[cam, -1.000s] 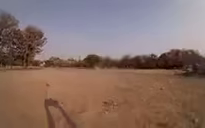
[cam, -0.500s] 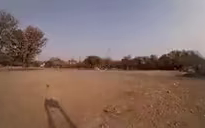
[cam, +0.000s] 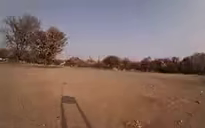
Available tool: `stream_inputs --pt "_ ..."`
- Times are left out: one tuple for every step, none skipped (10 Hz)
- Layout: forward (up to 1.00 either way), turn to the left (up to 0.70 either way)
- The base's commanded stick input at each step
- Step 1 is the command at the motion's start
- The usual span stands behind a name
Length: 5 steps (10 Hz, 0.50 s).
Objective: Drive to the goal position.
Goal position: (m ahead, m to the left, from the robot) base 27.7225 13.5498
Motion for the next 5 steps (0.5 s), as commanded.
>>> stream_inputs --pt "0.70 0.00" --pt "0.70 0.00" --pt "0.70 0.00" --pt "0.70 0.00" --pt "0.70 0.00"
